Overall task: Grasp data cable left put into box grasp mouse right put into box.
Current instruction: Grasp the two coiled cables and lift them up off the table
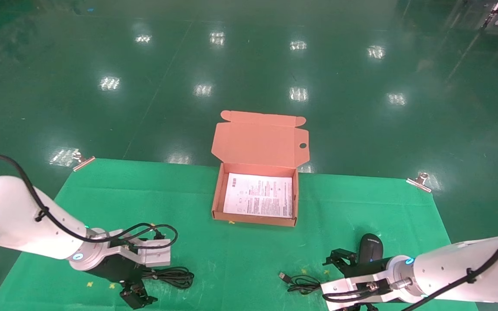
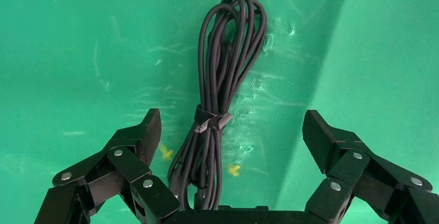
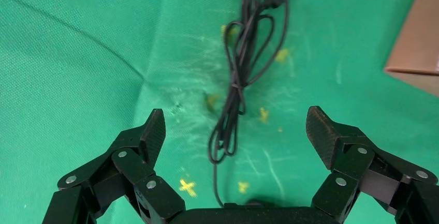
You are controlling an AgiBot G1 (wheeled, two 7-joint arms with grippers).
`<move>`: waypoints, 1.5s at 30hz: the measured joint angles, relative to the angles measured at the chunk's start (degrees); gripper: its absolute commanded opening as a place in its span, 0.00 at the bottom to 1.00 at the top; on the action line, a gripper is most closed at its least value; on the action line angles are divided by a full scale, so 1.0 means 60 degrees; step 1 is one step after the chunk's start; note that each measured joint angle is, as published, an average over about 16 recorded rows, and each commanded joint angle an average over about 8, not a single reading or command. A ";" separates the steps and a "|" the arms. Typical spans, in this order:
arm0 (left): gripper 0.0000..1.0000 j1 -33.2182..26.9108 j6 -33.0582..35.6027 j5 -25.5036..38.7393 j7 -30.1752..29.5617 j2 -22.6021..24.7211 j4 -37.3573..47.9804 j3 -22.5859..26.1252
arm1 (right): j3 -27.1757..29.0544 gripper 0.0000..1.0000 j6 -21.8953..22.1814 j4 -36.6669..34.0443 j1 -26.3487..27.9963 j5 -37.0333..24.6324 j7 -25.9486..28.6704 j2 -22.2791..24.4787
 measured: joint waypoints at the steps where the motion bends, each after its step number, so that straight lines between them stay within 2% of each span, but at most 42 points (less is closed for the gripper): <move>1: 0.97 -0.0008 -0.0061 -0.0004 0.0090 0.0055 0.0173 -0.0004 | -0.0005 1.00 0.0085 -0.0135 -0.0013 -0.0015 -0.0068 -0.0060; 3: 0.73 -0.0023 -0.0162 -0.0016 0.0243 0.0149 0.0469 -0.0012 | -0.0012 1.00 0.0227 -0.0371 -0.0035 -0.0035 -0.0182 -0.0163; 4: 0.60 -0.0031 -0.0213 -0.0023 0.0320 0.0191 0.0617 -0.0017 | -0.0015 0.93 0.0301 -0.0490 -0.0045 -0.0047 -0.0235 -0.0213; 8: 0.10 -0.0054 -0.0383 -0.0050 0.0558 0.0319 0.1093 -0.0039 | -0.0018 0.43 0.0560 -0.0873 -0.0080 -0.0084 -0.0396 -0.0370; 9: 0.01 -0.0058 -0.0418 -0.0056 0.0599 0.0340 0.1180 -0.0046 | -0.0016 0.30 0.0613 -0.0940 -0.0089 -0.0089 -0.0424 -0.0397; 11: 0.00 -0.0064 -0.0477 -0.0068 0.0665 0.0374 0.1323 -0.0057 | -0.0013 0.05 0.0700 -0.1049 -0.0104 -0.0097 -0.0472 -0.0441; 12: 0.00 -0.0067 -0.0502 -0.0072 0.0689 0.0385 0.1378 -0.0062 | -0.0012 0.00 0.0732 -0.1092 -0.0110 -0.0100 -0.0489 -0.0457; 45: 0.00 -0.0069 -0.0504 -0.0075 0.0690 0.0382 0.1353 -0.0067 | -0.0002 0.00 0.0705 -0.1076 -0.0108 -0.0078 -0.0500 -0.0451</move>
